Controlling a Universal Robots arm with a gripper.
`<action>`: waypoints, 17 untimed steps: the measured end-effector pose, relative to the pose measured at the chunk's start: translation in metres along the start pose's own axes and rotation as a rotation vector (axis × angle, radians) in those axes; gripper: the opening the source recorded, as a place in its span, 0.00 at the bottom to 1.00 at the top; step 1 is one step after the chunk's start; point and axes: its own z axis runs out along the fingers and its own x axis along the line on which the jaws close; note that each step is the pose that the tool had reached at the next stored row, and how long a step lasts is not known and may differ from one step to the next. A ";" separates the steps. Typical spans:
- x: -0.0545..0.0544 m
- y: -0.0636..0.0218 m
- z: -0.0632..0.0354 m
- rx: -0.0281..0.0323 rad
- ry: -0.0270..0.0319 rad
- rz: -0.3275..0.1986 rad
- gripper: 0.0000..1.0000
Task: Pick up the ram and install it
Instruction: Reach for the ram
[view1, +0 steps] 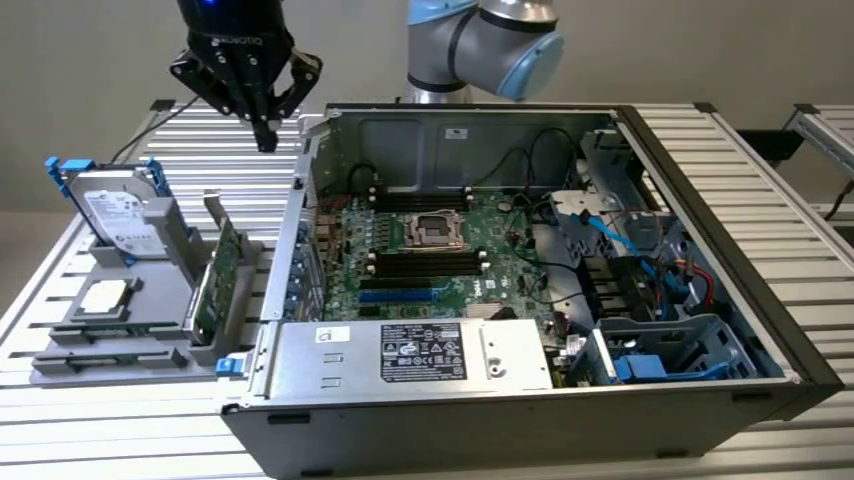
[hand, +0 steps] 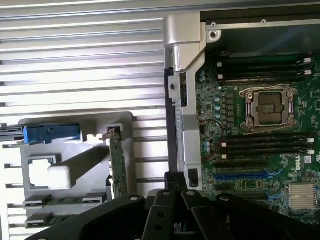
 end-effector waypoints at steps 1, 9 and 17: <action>0.004 -0.0004 0.0006 0.0000 0.0015 0.000 0.11; 0.041 -0.0035 0.0062 0.0005 0.0069 0.000 0.11; 0.077 -0.0095 0.0125 0.0006 0.0088 0.000 0.11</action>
